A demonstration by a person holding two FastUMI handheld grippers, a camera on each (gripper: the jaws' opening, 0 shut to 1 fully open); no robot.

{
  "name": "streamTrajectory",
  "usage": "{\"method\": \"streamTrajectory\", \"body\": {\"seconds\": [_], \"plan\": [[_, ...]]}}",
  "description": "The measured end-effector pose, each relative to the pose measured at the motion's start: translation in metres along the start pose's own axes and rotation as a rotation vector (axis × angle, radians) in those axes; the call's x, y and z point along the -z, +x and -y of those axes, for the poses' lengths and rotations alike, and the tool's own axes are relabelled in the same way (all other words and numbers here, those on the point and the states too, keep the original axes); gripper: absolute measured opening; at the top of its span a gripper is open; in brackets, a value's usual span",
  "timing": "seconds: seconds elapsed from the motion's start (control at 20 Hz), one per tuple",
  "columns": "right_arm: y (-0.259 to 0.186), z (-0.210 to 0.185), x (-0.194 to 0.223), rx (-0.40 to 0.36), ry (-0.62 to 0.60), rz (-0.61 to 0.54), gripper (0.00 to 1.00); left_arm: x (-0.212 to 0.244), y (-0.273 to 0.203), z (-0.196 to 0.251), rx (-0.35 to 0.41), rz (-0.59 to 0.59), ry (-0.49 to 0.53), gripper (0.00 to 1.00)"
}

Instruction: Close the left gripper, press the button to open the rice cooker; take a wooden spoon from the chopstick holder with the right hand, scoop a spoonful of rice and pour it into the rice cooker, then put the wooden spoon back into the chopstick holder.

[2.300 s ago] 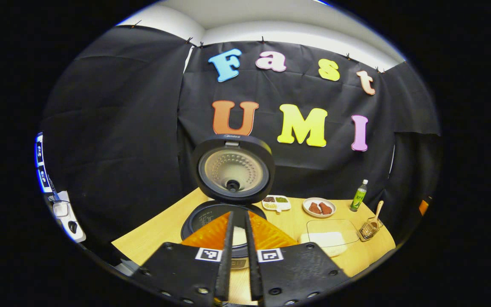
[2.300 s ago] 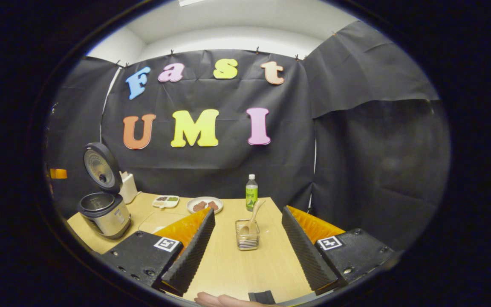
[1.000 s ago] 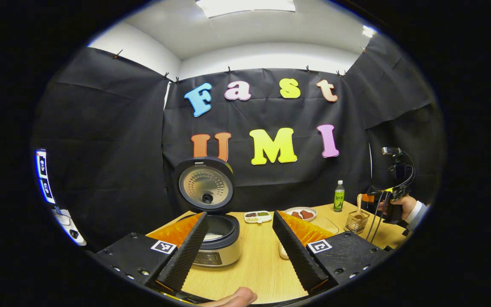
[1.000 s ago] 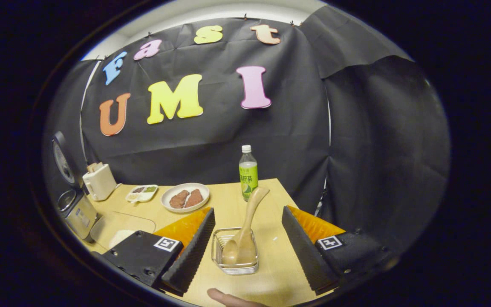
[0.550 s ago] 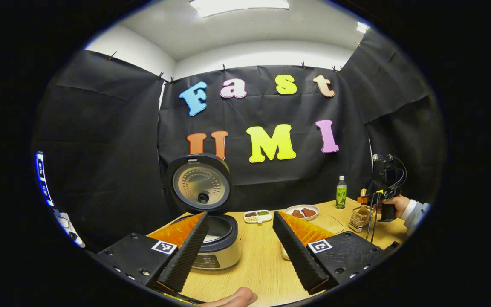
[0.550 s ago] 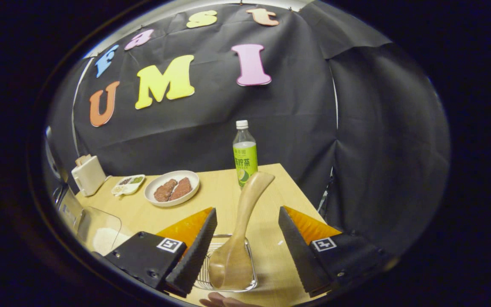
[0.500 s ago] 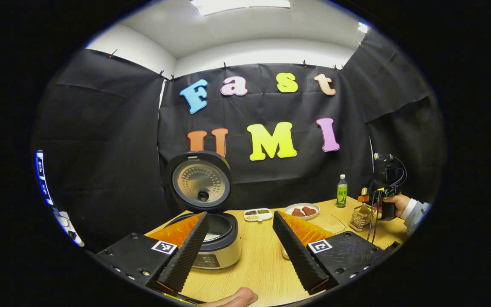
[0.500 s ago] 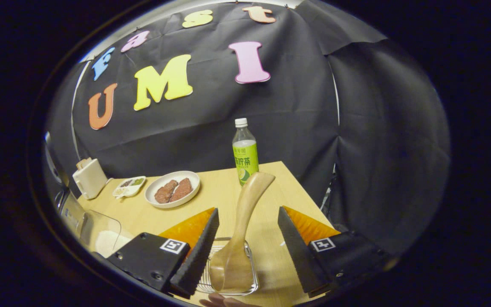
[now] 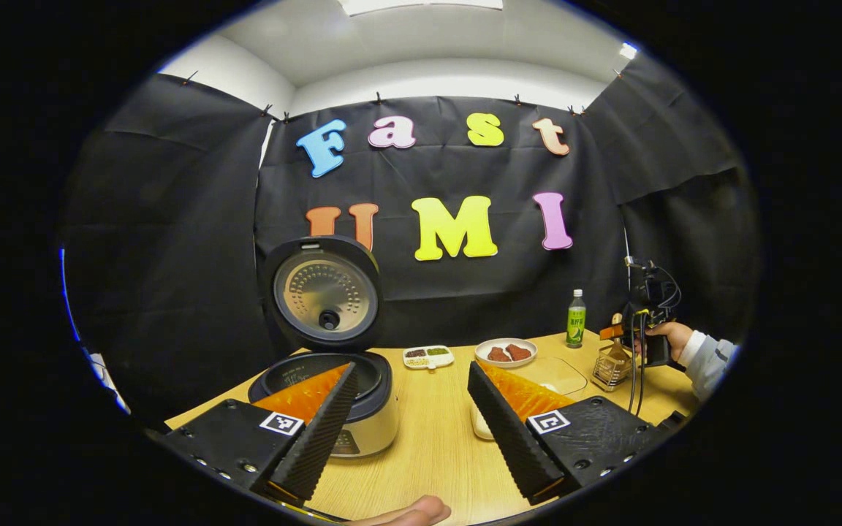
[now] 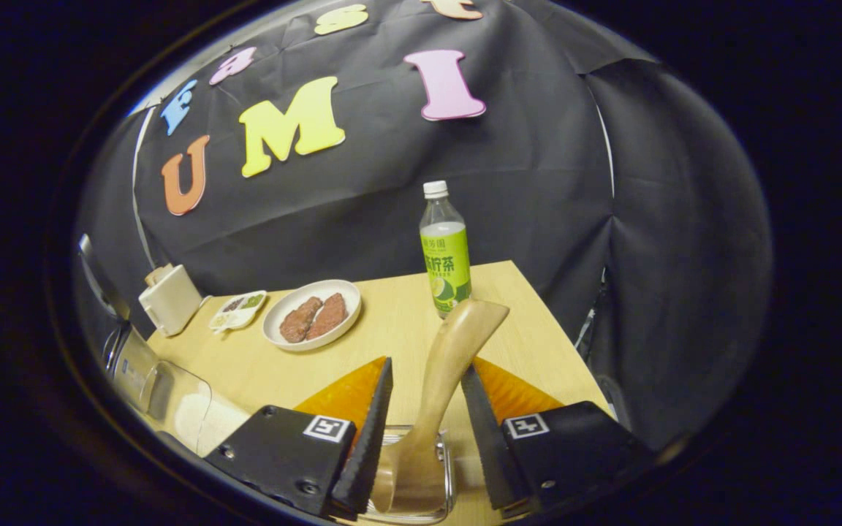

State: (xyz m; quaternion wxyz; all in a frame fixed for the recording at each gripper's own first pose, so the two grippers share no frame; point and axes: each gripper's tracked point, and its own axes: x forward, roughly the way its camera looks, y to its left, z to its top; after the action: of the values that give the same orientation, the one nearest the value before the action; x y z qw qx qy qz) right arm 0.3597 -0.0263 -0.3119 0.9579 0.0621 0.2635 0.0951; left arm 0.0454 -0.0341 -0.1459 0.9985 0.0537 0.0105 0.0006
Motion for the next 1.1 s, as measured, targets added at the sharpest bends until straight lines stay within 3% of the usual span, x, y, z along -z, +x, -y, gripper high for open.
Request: {"method": "streamTrajectory", "body": {"seconds": [0.05,0.1,0.2,0.35,0.5,0.75,0.9,1.1], "plan": [[-0.001,0.000,-0.001,0.003,0.002,-0.004,0.58,0.003,0.000,0.000,0.006,-0.009,0.007,0.96],[-0.003,0.004,-0.002,0.010,0.009,-0.007,0.39,0.009,-0.001,-0.002,0.001,-0.024,0.018,0.96],[-0.008,-0.003,-0.006,-0.021,0.027,0.004,0.22,0.014,-0.005,-0.009,-0.018,-0.038,0.035,0.96],[-0.028,-0.007,-0.009,-0.019,0.025,0.027,0.17,0.009,-0.013,-0.009,-0.014,-0.022,0.024,0.96],[-0.040,-0.020,-0.003,-0.093,-0.017,0.021,0.17,0.005,-0.026,-0.010,-0.007,-0.005,0.000,0.96],[-0.059,-0.010,-0.005,-0.020,-0.042,0.079,0.16,-0.001,-0.052,-0.021,-0.026,0.023,-0.008,0.96],[-0.081,-0.018,-0.029,0.007,-0.087,0.180,0.10,-0.001,-0.066,-0.029,-0.036,0.031,-0.007,0.96],[-0.122,-0.032,-0.072,0.105,-0.164,0.332,0.10,-0.002,-0.080,-0.039,-0.038,0.031,-0.013,0.96]]}}
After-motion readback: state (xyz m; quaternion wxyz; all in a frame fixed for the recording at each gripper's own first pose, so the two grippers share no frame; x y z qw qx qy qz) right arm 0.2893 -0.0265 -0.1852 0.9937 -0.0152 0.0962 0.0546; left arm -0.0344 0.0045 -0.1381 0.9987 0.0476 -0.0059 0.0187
